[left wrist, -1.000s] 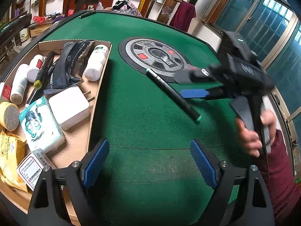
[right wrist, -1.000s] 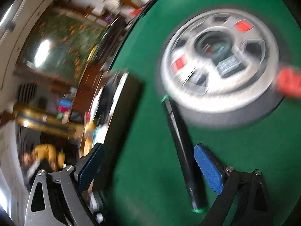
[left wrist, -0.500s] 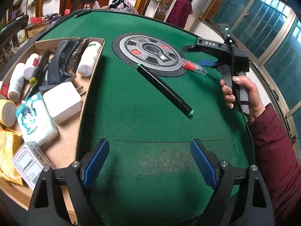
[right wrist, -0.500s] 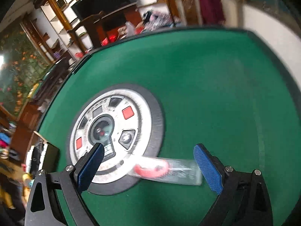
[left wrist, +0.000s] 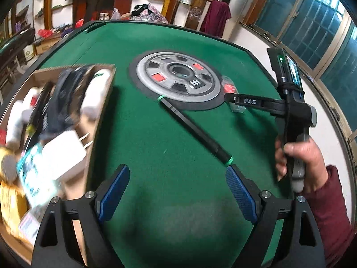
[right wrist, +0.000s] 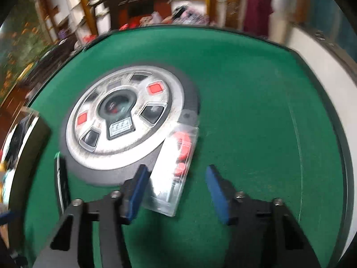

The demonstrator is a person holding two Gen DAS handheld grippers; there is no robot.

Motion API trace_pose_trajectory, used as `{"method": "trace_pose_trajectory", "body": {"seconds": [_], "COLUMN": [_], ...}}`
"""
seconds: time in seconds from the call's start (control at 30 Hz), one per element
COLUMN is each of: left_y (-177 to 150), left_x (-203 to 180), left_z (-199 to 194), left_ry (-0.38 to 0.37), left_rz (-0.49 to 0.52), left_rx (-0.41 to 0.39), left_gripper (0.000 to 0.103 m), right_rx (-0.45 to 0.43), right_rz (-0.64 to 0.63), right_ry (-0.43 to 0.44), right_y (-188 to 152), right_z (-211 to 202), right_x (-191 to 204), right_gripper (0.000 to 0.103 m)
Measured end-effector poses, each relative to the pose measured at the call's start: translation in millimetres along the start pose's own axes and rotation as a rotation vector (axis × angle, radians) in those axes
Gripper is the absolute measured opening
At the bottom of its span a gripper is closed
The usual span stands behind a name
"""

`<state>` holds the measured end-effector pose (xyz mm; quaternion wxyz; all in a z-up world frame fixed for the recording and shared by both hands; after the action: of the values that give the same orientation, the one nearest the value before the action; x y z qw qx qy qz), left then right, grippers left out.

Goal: Organize objects
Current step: 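Grasp the black marker with the left gripper while the right gripper holds the pen case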

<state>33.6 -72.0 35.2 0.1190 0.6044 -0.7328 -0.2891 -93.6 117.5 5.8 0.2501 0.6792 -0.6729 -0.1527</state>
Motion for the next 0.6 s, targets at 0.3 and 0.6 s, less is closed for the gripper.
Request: {"method": "trace_pose_trajectory", "body": {"seconds": [0.3,0.6], "left_y": [25,36], "left_x": [-19,-33], "left_z": [57,77], "left_ry": [0.04,0.193], "left_rz": [-0.002,0.153], "left_rx": [0.077,0.036], "left_gripper": [0.087,0.019], "right_rx": [0.005,-0.022], "right_rz": [0.019,0.07], "right_ry": [-0.059,-0.006], "right_y": [-28,-41], "right_z": [-24,-29], "right_x": [-14,-21], "right_gripper": [0.03,0.031]}}
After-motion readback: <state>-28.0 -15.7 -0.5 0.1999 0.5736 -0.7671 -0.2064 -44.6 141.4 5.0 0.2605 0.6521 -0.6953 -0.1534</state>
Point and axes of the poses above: each gripper's, at about its wrist camera, not at the fingertips, and z roughly the way its jaws point, x to its left, y to its top, the point moved 1 cm from there along z, roughly the way its jaws point, and after that the axes turned 7 degrees about z, right-handed, at the moved point
